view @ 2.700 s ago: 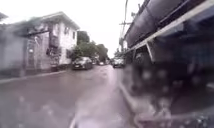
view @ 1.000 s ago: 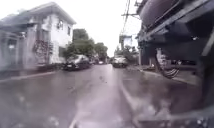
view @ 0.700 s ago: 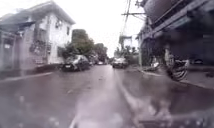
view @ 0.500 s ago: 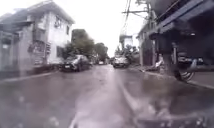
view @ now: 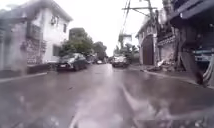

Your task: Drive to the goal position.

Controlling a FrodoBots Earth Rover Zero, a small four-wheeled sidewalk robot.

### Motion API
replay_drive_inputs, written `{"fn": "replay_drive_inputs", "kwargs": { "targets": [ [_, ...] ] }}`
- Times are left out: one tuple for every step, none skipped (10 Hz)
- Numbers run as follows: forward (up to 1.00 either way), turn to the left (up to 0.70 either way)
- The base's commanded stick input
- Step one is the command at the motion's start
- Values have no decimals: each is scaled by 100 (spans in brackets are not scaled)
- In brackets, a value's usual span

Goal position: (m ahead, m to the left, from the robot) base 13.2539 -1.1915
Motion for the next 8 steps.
{"fn": "replay_drive_inputs", "kwargs": {
  "targets": [
    [100, 0],
    [100, 0],
    [100, 0],
    [100, 0],
    [100, 0],
    [100, 0],
    [100, 0],
    [100, 0]
  ]
}}
